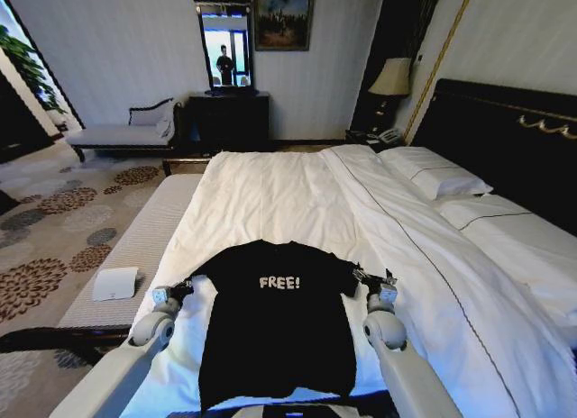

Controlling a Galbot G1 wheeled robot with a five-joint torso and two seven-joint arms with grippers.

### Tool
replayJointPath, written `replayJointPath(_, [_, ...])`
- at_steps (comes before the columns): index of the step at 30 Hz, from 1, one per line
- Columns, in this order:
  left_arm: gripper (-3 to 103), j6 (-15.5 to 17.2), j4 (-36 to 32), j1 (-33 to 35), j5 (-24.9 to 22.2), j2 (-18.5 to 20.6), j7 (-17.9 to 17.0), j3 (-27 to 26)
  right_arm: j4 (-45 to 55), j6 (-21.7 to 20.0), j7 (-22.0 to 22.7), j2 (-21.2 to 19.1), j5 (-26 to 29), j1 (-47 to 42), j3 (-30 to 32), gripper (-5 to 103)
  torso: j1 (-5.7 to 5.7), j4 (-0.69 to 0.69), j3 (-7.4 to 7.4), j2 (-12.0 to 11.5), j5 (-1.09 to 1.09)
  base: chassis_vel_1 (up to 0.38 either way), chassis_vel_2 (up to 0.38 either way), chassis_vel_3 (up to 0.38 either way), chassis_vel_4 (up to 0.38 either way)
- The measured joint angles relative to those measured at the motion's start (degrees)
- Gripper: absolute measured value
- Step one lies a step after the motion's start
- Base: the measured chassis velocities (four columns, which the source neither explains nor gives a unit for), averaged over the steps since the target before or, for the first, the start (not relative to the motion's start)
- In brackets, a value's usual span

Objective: Fold the clothes on the bed.

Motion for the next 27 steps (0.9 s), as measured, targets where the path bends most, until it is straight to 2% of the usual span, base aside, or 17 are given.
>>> replayJointPath(4, [0, 0.09, 0.02, -1.5, -0.62, 0.25, -0.14, 0.72, 0.04, -0.01, 0.01, 0.02, -0.01, -0.05, -0.12, 100, 0.0, -0.01, 0.0, 0.0, -0.01, 0.0, 0.0, 0.0, 0.0])
replayJointPath(12, [0, 0.77, -1.57, -1.45, -2.35, 4.79, -0.74, 0.9, -0.06, -0.01, -0.06, -0.03, -0.1, -0.11, -0.19, 100, 0.0, 0.0, 0.0, 0.0, -0.01, 0.0, 0.0, 0.0, 0.0])
replayJointPath(20, [0, 2.02, -2.43, -0.53, -2.33, 4.83, -2.7, 0.48, -0.57, -0.01, -0.11, 0.74, -0.5, 0.48, -0.99, 100, 0.01, -0.01, 0.0, 0.0, 0.01, 0.0, 0.0, 0.0, 0.0])
replayJointPath(22, [0, 3.39, -1.62, -0.33, 0.79, 4.65, -4.1, 0.76, -0.73, -0.01, -0.11, 0.75, -0.67, 0.5, -1.3, 100, 0.0, 0.0, 0.0, 0.0, 0.0, 0.0, 0.0, 0.0, 0.0])
replayJointPath(27, [0, 3.82, -1.74, -0.26, 0.95, 4.1, -4.96, 0.78, -0.79, -0.01, -0.11, 0.97, -0.82, 0.45, -1.64, 100, 0.0, 0.0, 0.0, 0.0, 0.0, 0.0, 0.0, 0.0, 0.0])
